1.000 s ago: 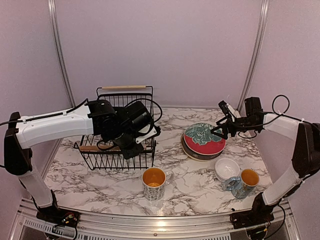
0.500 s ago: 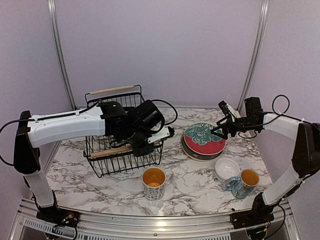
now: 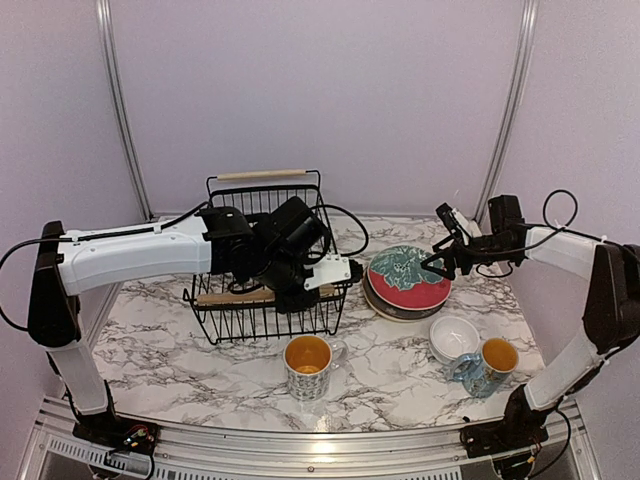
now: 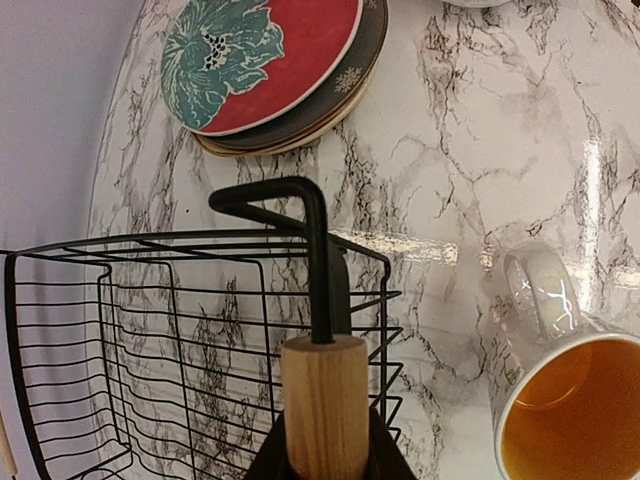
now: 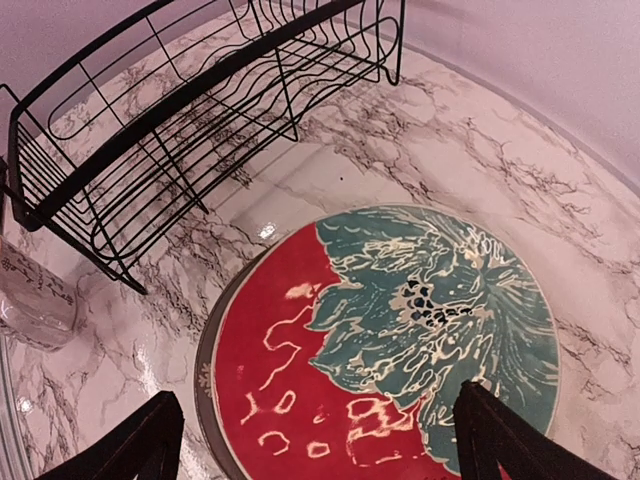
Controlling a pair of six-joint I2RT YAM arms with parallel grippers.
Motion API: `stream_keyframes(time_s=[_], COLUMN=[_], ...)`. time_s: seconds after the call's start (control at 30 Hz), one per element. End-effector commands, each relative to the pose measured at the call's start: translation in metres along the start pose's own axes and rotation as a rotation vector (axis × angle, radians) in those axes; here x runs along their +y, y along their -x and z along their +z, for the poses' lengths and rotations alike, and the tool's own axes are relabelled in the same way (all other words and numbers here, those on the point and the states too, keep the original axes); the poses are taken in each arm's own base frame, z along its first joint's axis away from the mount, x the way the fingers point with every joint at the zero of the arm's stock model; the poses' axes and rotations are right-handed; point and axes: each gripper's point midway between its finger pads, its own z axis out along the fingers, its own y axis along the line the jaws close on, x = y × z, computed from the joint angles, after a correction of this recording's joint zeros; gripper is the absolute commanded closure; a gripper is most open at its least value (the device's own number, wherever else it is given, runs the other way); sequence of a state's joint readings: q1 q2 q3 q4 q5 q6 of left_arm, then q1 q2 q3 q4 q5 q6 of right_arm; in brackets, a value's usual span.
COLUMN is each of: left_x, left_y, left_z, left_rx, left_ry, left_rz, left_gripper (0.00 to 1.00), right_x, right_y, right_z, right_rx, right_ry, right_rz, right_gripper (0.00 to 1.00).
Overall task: Load the mixed dishes into the dish rack
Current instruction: Move the dish rack to the center of the board.
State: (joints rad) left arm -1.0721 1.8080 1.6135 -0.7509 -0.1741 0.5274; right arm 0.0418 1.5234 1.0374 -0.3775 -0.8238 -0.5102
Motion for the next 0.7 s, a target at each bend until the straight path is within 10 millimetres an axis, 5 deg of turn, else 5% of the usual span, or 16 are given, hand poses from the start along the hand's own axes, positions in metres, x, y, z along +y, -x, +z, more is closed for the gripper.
stream_keyframes(time_s=[0.0,0.2,0.4,0.67], left_x=[-0.029,-0.028,0.000,0.038], left_y=[0.040,0.032,0.037,0.075], left_z=[-0.007,-0.005,-0.005,-0.065], left_rx=[-0.204,-0.177,-0.159,-0.273], left_ry=[-0.134,-0.119,0.014,0.173], left_rz=[0.176,0.149,0.054,-0.034], left_gripper=[0.91,0.89,0.67,0.48], right_x=[-0.002,-0.004,-0.004,0.002], right_y=[0.008,0.005,0.006,0.025], right_z=[0.001,0.003,0.003,-0.011], right_rx=[0.006,0.014,0.013,-0.029], right_ry=[-0.005,-0.002,0.000,-0.014], right_rz=[-0.024,-0.016,-0.015,-0.040], right_gripper=[0.08,0.08,0.08,0.08])
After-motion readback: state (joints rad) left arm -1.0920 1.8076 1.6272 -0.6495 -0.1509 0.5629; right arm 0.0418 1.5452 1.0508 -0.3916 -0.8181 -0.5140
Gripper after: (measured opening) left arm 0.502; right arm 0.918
